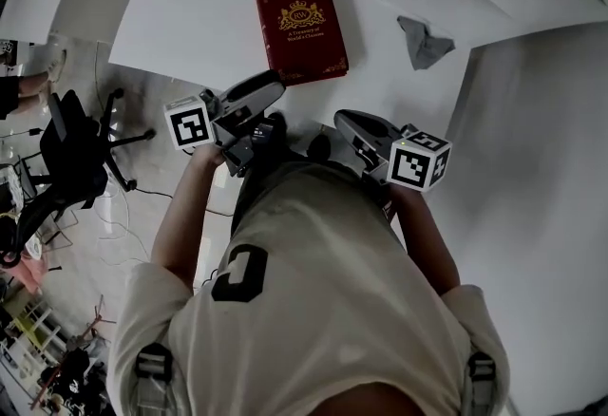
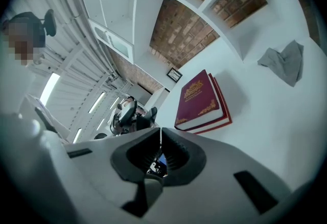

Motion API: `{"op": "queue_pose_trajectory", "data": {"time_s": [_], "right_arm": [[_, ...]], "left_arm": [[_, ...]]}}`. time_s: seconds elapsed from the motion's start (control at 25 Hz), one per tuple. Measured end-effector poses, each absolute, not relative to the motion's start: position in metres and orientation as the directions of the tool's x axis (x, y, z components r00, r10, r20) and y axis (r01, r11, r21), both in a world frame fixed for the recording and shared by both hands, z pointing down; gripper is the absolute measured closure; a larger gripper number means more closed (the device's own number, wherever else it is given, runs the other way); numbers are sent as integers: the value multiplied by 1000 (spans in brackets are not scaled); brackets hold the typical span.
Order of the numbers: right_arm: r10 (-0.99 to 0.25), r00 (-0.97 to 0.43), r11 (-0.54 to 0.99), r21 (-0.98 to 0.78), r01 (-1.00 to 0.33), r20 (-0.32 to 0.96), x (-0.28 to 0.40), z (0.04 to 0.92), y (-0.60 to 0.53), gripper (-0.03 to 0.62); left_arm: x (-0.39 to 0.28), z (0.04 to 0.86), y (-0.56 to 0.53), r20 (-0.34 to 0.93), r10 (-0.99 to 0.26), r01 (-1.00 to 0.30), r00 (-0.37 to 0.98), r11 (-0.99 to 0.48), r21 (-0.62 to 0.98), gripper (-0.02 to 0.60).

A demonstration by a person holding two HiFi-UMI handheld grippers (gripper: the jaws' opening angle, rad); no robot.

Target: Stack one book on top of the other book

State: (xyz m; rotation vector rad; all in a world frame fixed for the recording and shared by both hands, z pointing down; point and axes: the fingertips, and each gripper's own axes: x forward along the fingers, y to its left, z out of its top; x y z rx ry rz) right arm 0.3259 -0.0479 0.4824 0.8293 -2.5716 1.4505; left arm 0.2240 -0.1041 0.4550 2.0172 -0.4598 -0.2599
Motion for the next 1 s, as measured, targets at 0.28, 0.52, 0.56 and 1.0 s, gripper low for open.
{"op": "queue_pose_trajectory", "data": {"time_s": [0.28,0.52,0.56,1.0], "right_arm": [[-400,-888,531,-732,-427,228,310,450,-47,586],[-386,-906,589,-710,-386,173,304,433,-37,586],[-379,-913,601,-710,-367,152,302,429,-34,586],[-360,-929,622,-721,-305,82,287,428,-22,586]], "left_arm": [[205,408,-89,53,-424,-324,904,-599,732,458],[213,392,-73,0,-424,-287,906,-612,737,474],[213,387,-71,-15,-437,-287,899,-615,734,481],[197,408,-57,126,-510,-459,851,-606,649,560]]}}
